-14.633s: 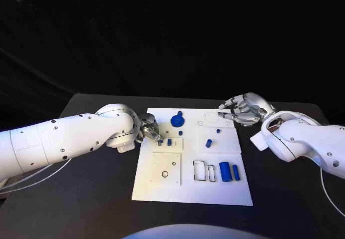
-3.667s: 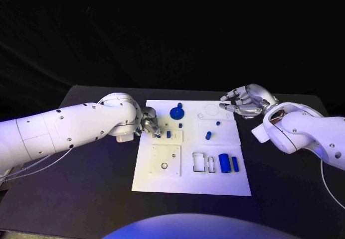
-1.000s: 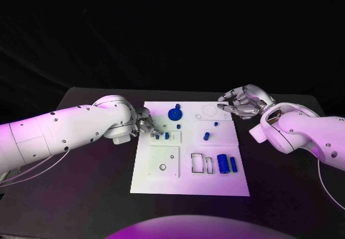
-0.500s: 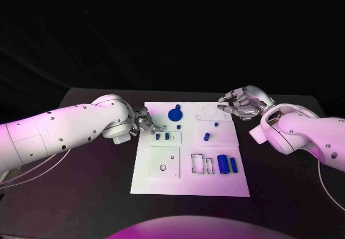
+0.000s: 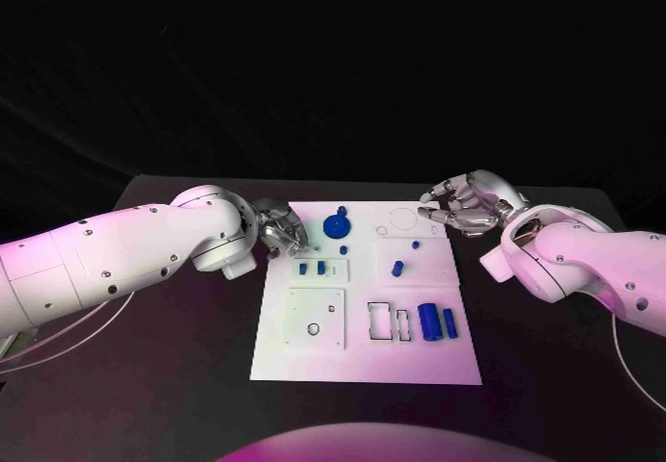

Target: Assemble the parts on the task board

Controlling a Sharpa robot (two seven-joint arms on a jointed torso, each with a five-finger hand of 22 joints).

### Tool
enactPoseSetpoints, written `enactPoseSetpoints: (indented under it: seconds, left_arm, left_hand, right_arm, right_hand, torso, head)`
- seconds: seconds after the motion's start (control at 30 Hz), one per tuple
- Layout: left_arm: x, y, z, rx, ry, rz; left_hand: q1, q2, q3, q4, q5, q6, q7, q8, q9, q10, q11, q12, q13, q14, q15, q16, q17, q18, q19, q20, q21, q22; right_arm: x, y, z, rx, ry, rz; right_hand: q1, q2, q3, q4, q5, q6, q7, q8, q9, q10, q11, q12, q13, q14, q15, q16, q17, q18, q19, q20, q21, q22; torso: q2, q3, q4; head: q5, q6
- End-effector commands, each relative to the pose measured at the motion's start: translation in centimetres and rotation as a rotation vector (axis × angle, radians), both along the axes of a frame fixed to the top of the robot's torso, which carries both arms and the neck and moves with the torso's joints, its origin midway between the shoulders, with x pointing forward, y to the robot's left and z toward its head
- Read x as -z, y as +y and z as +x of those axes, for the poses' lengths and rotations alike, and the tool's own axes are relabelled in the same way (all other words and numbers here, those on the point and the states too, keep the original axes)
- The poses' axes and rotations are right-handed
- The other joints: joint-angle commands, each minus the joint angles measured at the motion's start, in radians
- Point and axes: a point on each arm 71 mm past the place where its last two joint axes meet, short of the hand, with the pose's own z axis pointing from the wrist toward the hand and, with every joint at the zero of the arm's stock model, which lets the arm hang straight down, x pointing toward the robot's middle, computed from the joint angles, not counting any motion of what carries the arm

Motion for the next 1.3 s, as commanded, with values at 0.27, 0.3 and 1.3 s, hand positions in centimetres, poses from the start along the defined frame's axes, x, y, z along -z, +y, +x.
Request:
enactPoseSetpoints:
  seconds: [0.27,0.3,1.3]
  left_arm:
    - [-3.4,-4.0,-0.2,0.274,-0.454,-0.186]
    - [-3.5,-4.4,-0.3,0.297,-0.483,-0.173]
    - [-0.1,-8.5,0.9,0.602,-0.525,0.213]
  left_hand:
    - [-0.040,-0.042,0.010,-0.080,-0.124,-0.027,0.050,-0.134,-0.134,-0.075,0.046,-0.162,-0.169,-0.163,0.045,-0.157,-0.282,0.040,-0.115,0.049,-0.182,-0.079]
    - [-0.036,-0.043,0.003,-0.091,-0.123,-0.021,0.049,-0.144,-0.146,-0.074,0.046,-0.174,-0.185,-0.178,0.045,-0.173,-0.310,0.041,-0.116,0.050,-0.191,-0.083]
    - [-0.034,-0.039,-0.028,-0.192,-0.104,0.022,0.047,-0.232,-0.238,-0.157,0.083,-0.353,-0.382,-0.265,0.064,-0.273,-0.498,0.041,-0.116,0.069,-0.242,-0.077]
  right_arm:
    - [0.0,0.0,-0.1,-0.009,-0.009,0.001]
    - [0.0,0.0,-0.1,-0.009,-0.010,0.002]
    - [-0.2,0.4,0.0,-0.018,-0.032,0.006]
  right_hand:
    - [-0.002,-0.001,0.002,0.005,0.007,-0.007,0.000,0.002,0.001,-0.013,-0.002,-0.008,-0.008,0.086,-0.003,-0.006,0.186,0.011,-0.011,0.000,-0.012,0.016]
    - [0.000,-0.001,0.004,0.005,0.010,-0.007,0.000,0.002,0.002,-0.014,-0.002,-0.008,-0.008,0.086,-0.003,-0.006,0.185,0.011,-0.011,0.000,-0.012,0.016]
    - [0.006,-0.012,0.033,0.004,0.065,-0.012,-0.002,0.006,0.015,-0.148,-0.005,-0.200,-0.224,0.050,-0.007,-0.073,0.063,0.035,-0.072,-0.003,-0.133,-0.062]
  torso:
    - [0.002,0.0003,-0.0027]
    - [0.002,0.0001,-0.0028]
    - [0.002,-0.0012,-0.0013]
  head:
    - [-0.006,0.018]
    - [-0.007,0.019]
    - [-0.012,0.021]
